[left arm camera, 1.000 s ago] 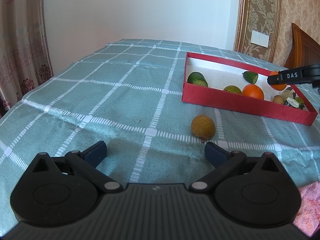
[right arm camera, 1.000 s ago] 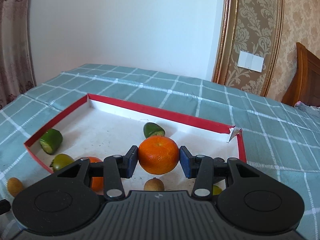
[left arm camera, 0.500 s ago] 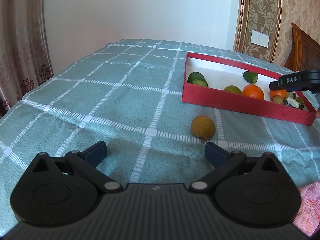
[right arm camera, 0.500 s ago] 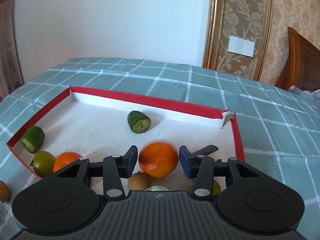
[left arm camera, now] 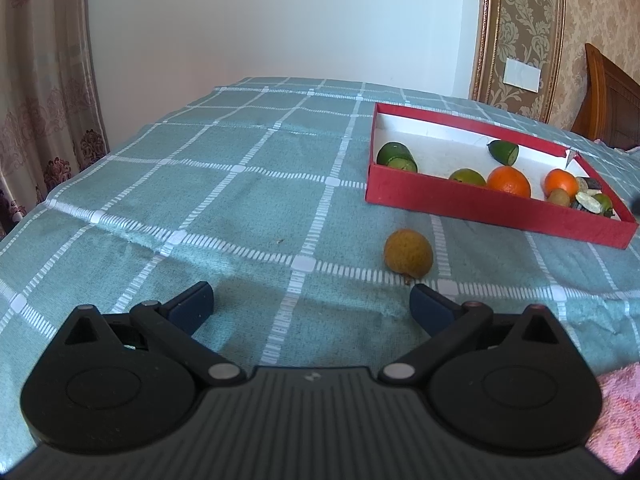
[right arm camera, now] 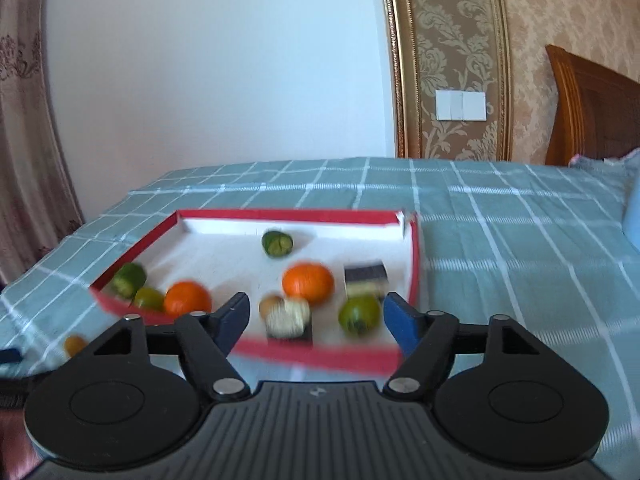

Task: Organize fruits
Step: 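Lower the orange into the tray and open the right tool, then reach the left tool to the brown-yellow round fruit and grasp it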

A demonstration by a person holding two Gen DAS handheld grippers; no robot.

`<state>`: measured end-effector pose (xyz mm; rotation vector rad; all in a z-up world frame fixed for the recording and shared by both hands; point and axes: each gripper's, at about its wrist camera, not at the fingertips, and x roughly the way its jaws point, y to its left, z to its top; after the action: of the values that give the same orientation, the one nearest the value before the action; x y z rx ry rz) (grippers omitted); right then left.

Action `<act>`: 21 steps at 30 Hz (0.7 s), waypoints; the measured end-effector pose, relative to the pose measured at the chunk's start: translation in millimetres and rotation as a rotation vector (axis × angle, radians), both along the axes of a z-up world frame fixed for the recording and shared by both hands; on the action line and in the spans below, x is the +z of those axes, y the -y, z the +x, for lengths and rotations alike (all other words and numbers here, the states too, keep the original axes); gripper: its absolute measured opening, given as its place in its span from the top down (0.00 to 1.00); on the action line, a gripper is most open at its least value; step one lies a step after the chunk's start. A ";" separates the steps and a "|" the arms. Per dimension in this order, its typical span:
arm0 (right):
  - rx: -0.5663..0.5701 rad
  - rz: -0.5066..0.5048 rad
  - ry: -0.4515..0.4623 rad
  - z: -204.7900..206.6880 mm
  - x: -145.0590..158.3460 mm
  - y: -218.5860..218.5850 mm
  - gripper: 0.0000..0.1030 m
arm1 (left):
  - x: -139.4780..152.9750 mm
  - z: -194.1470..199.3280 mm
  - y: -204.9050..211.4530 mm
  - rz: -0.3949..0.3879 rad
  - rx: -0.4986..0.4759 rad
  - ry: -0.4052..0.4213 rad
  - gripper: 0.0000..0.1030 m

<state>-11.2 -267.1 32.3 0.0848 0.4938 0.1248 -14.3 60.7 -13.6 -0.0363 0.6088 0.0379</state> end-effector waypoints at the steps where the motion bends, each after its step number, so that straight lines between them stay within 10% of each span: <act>1: -0.007 0.003 0.001 -7.4 -5.8 3.6 0.28 | 0.1 -0.1 0.3 0.000 0.001 0.001 0.00; 21: -0.059 0.214 -0.020 -24.4 -34.1 37.9 0.28 | 26.7 3.9 39.1 0.156 0.007 0.151 0.00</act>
<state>-35.6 -305.0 -1.8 0.3104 0.4960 0.1187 -10.4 21.6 13.1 0.1095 0.4534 0.0885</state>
